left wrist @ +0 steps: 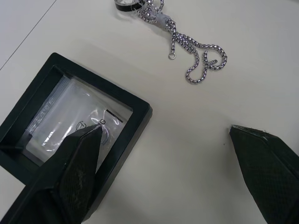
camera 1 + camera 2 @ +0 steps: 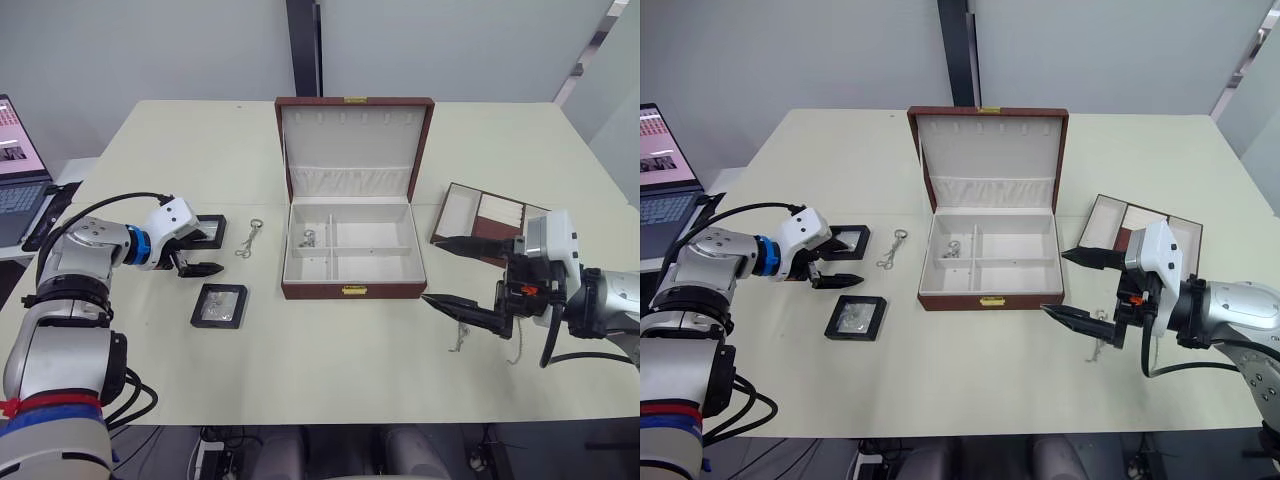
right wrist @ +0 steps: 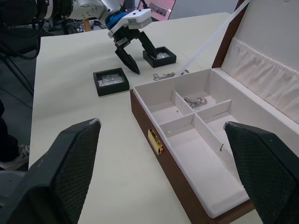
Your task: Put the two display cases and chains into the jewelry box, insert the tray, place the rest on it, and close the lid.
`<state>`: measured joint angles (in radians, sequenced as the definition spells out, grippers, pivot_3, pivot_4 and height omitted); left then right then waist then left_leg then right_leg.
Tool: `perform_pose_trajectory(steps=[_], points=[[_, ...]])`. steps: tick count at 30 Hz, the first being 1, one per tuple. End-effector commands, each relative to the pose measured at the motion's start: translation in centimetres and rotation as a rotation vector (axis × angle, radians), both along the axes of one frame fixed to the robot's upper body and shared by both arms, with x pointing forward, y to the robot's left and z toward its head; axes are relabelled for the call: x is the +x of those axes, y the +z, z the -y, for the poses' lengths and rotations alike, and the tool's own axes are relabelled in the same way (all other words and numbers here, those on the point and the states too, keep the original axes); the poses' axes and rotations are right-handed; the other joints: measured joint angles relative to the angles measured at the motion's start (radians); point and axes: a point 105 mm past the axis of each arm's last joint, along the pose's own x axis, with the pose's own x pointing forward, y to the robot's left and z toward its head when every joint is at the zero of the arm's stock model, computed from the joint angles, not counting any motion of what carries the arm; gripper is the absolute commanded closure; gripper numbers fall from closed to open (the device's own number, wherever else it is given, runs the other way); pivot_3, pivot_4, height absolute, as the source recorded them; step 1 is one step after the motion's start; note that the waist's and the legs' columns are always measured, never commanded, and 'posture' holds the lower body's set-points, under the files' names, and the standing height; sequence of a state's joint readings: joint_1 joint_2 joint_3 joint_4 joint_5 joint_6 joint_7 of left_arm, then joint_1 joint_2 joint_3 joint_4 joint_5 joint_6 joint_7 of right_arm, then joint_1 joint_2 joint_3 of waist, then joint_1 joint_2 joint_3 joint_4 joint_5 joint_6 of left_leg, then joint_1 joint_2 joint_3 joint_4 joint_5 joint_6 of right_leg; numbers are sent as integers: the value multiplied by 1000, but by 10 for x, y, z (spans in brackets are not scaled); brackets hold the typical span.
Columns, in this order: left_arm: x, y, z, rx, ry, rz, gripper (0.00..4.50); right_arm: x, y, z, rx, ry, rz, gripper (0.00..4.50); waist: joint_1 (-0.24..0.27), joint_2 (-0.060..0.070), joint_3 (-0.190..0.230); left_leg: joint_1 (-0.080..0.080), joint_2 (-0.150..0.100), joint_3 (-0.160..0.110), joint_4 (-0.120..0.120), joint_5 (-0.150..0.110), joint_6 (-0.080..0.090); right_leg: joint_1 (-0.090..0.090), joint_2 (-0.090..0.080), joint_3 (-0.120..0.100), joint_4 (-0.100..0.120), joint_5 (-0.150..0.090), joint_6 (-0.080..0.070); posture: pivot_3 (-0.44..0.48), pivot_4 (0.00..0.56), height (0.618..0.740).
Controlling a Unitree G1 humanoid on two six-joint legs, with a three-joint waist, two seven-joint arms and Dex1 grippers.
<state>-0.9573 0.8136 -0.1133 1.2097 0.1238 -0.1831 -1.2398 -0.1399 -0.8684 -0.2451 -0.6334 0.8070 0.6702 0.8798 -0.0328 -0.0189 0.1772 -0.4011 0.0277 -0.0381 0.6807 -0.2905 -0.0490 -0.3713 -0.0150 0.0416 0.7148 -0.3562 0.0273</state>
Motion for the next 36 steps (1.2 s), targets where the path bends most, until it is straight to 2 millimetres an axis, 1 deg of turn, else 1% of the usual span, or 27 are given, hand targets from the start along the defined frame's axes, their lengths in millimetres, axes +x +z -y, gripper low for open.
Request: perform_pose_trajectory(steps=[1,3,5,10,14,15,25,29,31,36], points=[[3,8,-1,6,8,24,429,-3,11,-1,-6,4,63,0,0,0,0,0,0,0,0,0,0,0,0,0,0,0,0,0,150,740],[3,7,-1,3,13,21,886,-3,11,-1,-5,2,66,0,0,0,0,0,0,0,0,0,0,0,0,0,0,0,0,0,150,740],[3,7,-2,2,16,18,1557,-3,11,0,-5,1,67,0,0,0,0,0,0,0,0,0,0,0,0,0,0,0,0,0,150,740],[5,10,-1,-2,23,24,3064,-2,11,-1,-2,1,70,0,0,0,0,0,0,0,0,0,0,0,0,0,0,0,0,0,150,740],[5,10,-2,-2,24,25,4381,-2,11,-1,-2,4,70,0,0,0,0,0,0,0,0,0,0,0,0,0,0,0,0,0,150,740],[5,10,-2,-2,24,25,4470,-3,10,-1,-2,4,69,0,0,0,0,0,0,0,0,0,0,0,0,0,0,0,0,0,150,740],[3,11,-5,-8,28,25,4470,-2,10,-1,3,3,72,0,0,0,0,0,0,0,0,0,0,0,0,0,0,0,0,0,150,740],[3,17,-7,-7,24,58,4470,0,10,-1,3,1,75,0,0,0,0,0,0,0,0,0,0,0,0,0,0,0,0,0,150,740],[2,26,-6,-22,0,64,4470,1,12,0,3,-1,79,0,0,0,0,0,0,0,0,0,0,0,0,0,0,0,0,0,150,740],[-5,56,6,-74,-107,88,4470,1,18,5,17,-6,82,0,0,-1,1,0,0,0,0,0,0,0,0,0,0,0,0,0,150,740]])
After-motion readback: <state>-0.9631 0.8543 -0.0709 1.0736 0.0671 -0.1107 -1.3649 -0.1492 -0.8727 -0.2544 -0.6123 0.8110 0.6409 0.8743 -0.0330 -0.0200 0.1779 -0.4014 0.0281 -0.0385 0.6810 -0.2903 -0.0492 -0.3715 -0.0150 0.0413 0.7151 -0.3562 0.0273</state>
